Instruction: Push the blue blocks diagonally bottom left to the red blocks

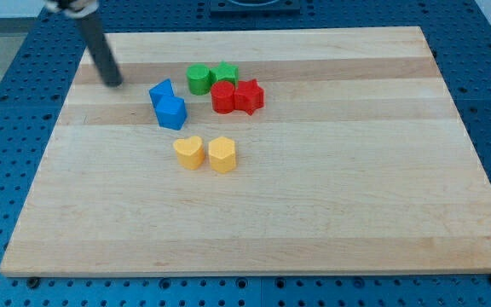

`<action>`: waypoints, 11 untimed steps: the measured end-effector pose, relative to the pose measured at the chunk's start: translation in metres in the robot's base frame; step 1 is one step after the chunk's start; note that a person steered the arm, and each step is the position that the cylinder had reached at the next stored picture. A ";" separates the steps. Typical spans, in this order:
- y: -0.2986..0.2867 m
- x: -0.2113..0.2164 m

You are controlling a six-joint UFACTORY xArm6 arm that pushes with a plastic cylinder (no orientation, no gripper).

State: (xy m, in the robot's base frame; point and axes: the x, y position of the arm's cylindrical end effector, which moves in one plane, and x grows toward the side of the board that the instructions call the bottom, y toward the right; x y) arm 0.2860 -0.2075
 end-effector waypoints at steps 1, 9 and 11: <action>0.041 -0.012; 0.062 0.126; 0.059 0.055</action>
